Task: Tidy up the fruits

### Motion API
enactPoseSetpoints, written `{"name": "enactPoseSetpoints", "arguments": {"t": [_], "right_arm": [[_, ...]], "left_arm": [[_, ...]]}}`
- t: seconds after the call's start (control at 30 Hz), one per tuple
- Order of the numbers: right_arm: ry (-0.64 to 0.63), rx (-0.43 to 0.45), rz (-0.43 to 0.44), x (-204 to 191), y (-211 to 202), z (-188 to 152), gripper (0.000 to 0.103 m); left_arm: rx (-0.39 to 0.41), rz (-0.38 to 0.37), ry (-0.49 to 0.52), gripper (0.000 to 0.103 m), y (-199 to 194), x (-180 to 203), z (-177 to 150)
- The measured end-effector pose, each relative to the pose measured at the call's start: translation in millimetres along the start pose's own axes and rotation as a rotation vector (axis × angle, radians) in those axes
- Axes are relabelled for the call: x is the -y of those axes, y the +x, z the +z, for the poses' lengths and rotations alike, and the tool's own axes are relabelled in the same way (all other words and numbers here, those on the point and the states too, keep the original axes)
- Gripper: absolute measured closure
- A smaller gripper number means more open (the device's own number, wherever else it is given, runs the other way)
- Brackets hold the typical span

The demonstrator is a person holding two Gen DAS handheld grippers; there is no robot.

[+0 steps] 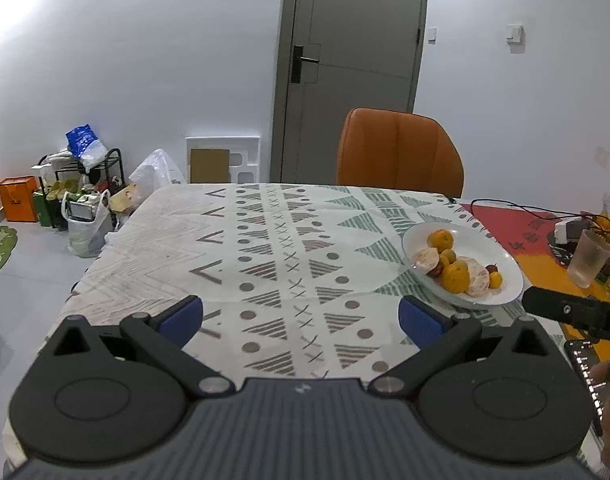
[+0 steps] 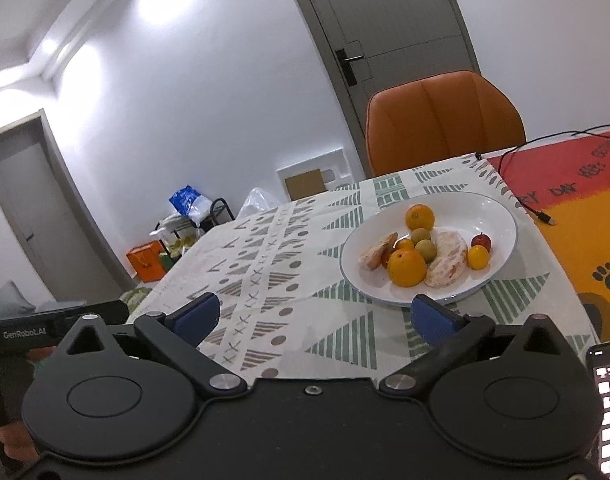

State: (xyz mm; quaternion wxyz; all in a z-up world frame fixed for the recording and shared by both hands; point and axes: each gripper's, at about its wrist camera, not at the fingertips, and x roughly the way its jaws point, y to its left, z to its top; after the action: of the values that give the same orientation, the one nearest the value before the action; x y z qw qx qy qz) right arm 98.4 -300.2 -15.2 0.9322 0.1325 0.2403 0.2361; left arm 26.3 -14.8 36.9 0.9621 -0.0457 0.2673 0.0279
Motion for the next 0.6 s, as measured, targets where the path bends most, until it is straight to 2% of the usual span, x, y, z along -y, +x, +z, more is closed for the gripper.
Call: {"name": "enactPoseSetpoints", "arguments": {"t": [0.6], "right_arm": [[-0.116,-0.041,0.037,-39.7,-13.1,-12.0,0.0]], "left_arm": [[0.031,0.03,-0.022,0.0,-34.0,-14.4,-22.5]]}}
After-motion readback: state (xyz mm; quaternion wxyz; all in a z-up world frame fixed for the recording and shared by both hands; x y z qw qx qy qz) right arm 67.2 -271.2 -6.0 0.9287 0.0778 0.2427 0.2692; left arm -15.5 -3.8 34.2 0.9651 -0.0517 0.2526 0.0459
